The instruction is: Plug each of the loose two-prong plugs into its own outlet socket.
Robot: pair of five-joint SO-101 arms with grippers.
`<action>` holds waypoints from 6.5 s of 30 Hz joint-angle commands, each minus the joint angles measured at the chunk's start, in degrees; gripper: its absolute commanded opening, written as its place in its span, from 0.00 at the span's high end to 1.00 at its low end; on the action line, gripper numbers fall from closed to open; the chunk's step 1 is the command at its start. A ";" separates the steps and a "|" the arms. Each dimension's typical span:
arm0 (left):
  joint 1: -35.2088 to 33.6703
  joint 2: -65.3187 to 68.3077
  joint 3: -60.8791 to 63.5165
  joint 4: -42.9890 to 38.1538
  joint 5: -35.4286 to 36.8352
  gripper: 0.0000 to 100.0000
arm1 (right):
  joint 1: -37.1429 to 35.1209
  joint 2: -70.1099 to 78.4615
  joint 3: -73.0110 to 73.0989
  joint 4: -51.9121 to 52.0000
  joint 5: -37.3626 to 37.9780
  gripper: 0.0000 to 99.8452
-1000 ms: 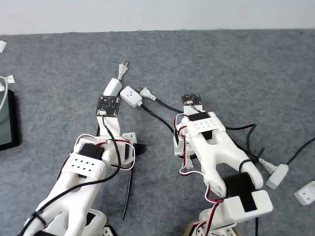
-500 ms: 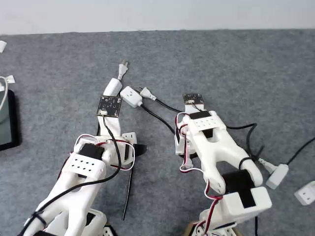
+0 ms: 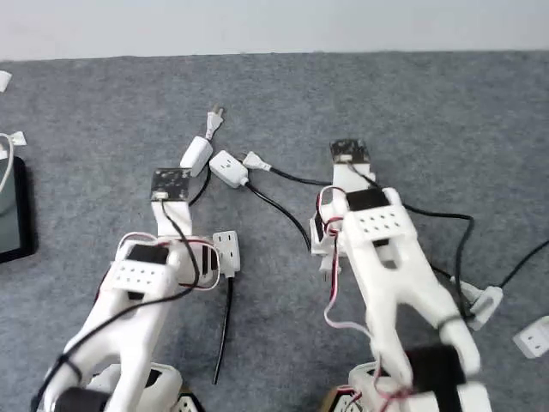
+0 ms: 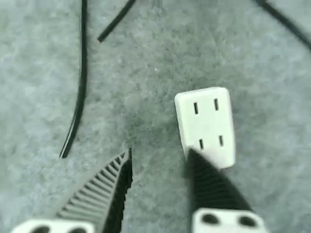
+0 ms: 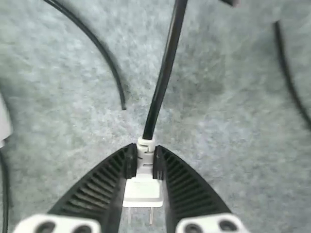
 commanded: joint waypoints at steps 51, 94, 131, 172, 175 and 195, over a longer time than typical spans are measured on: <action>6.33 -4.22 2.86 8.79 -44.92 0.98 | -22.90 -18.15 7.47 -15.87 2.73 0.99; -22.86 -11.43 4.09 -13.01 -12.66 0.98 | -24.92 8.40 -15.56 -16.66 -17.93 0.99; -22.77 -11.43 4.09 -13.01 -12.75 0.98 | -24.22 12.53 -15.47 -19.47 -16.97 0.99; -22.95 -11.43 4.18 -12.92 -12.84 0.98 | -26.77 17.45 -11.87 -21.23 2.11 0.99; -22.95 -11.43 4.18 -12.92 -12.84 0.98 | -26.77 17.45 -11.87 -20.97 3.25 0.99; -22.95 -11.43 4.18 -13.01 -12.84 0.98 | -26.86 12.53 -13.19 -20.79 6.51 0.99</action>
